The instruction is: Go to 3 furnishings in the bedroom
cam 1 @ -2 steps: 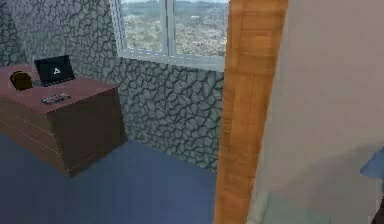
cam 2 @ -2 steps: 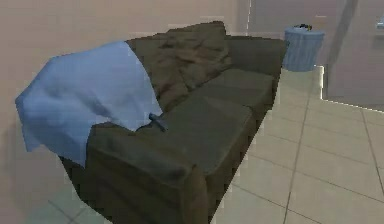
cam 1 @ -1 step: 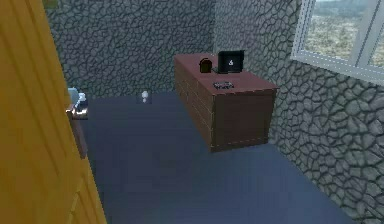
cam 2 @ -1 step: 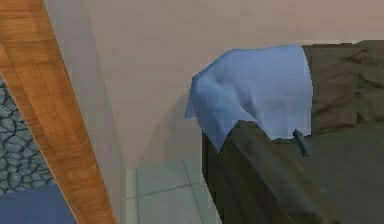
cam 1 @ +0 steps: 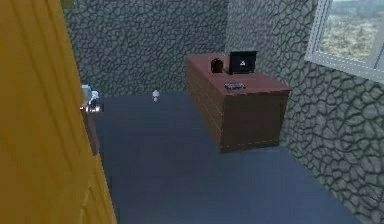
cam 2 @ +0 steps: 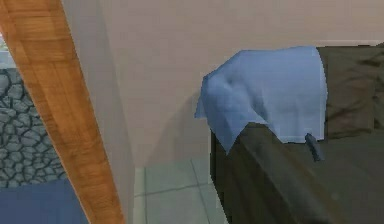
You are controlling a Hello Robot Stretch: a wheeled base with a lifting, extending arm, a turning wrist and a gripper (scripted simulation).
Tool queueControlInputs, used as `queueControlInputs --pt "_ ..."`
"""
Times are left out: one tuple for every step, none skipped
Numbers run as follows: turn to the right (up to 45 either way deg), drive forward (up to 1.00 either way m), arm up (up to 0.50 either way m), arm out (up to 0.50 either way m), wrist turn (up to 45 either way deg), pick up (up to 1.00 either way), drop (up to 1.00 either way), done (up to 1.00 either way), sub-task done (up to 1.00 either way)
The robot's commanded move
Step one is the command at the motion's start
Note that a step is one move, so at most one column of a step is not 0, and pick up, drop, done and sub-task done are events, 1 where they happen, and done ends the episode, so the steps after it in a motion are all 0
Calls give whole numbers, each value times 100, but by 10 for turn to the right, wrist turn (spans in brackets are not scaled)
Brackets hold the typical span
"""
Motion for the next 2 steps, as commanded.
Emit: queueControlInputs --pt "0 100 0 0 0 0 0 0 0" --pt "120 0 0 0 0 0 0 0 0"
